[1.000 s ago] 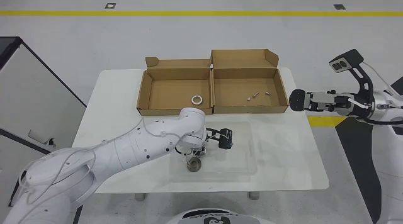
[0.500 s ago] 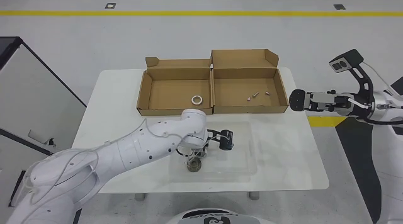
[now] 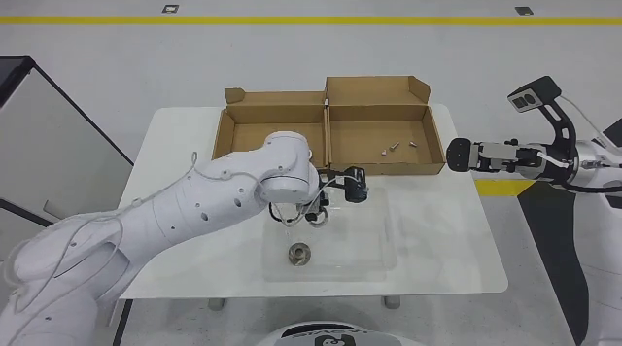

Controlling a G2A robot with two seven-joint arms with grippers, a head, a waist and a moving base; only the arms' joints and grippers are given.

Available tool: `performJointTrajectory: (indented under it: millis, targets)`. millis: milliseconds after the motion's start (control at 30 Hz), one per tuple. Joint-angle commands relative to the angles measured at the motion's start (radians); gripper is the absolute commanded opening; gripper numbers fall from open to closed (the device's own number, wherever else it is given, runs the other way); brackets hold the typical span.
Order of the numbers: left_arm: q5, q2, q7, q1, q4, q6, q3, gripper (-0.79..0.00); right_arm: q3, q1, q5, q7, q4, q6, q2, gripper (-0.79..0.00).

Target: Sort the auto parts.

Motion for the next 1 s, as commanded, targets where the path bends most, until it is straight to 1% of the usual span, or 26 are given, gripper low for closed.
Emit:
performJointTrajectory:
  millis: [0, 67, 133, 233, 267, 300, 400, 567, 667, 700, 767, 800, 900, 933, 967]
  targets:
    - [-0.026, 0.023, -0.016, 0.006, -0.047, 0.018, -0.051, -0.785, 0.0, 0.0, 0.0, 0.0, 0.0, 0.0, 0.0, 0.0]
    - [-0.054, 0.041, -0.018, 0.014, -0.079, 0.024, -0.094, -0.785, 0.0, 0.0, 0.0, 0.0, 0.0, 0.0, 0.0, 0.0]
    - [-0.102, 0.064, -0.003, 0.031, -0.109, 0.027, -0.161, -0.785, 0.0, 0.0, 0.0, 0.0, 0.0, 0.0, 0.0, 0.0]
    - [-0.161, 0.092, 0.048, 0.062, -0.119, 0.019, -0.251, -0.785, 0.0, 0.0, 0.0, 0.0, 0.0, 0.0, 0.0, 0.0]
    - [-0.174, 0.098, 0.074, 0.072, -0.121, 0.019, -0.274, -0.785, 0.0, 0.0, 0.0, 0.0, 0.0, 0.0, 0.0, 0.0]
    - [-0.207, 0.109, 0.116, 0.097, -0.117, 0.01, -0.314, -0.785, 0.0, 0.0, 0.0, 0.0, 0.0, 0.0, 0.0, 0.0]
    - [-0.272, 0.131, 0.211, 0.15, -0.111, -0.031, -0.396, -0.785, 0.0, 0.0, 0.0, 0.0, 0.0, 0.0, 0.0, 0.0]
    - [-0.395, 0.156, 0.393, 0.235, -0.09, -0.162, -0.522, -0.785, 0.0, 0.0, 0.0, 0.0, 0.0, 0.0, 0.0, 0.0]
    - [-0.479, 0.164, 0.508, 0.285, -0.073, -0.273, -0.58, -0.785, 0.0, 0.0, 0.0, 0.0, 0.0, 0.0, 0.0, 0.0]
    - [-0.52, 0.165, 0.552, 0.302, -0.067, -0.325, -0.593, -0.785, 0.0, 0.0, 0.0, 0.0, 0.0, 0.0, 0.0, 0.0]
    - [-0.568, 0.167, 0.606, 0.323, -0.051, -0.409, -0.615, -0.785, 0.0, 0.0, 0.0, 0.0, 0.0, 0.0, 0.0, 0.0]
    - [-0.603, 0.166, 0.635, 0.334, -0.043, -0.461, -0.619, -0.785, 0.0, 0.0, 0.0, 0.0, 0.0, 0.0, 0.0, 0.0]
    - [-0.679, 0.163, 0.7, 0.348, -0.009, -0.577, -0.624, -0.785, 0.0, 0.0, 0.0, 0.0, 0.0, 0.0, 0.0, 0.0]
    - [-0.698, 0.161, 0.714, 0.348, 0.002, -0.598, -0.623, -0.785, 0.0, 0.0, 0.0, 0.0, 0.0, 0.0, 0.0, 0.0]
    - [-0.72, 0.158, 0.735, 0.345, -0.008, -0.598, -0.624, -0.785, 0.0, 0.0, 0.0, 0.0, 0.0, 0.0, 0.0, 0.0]
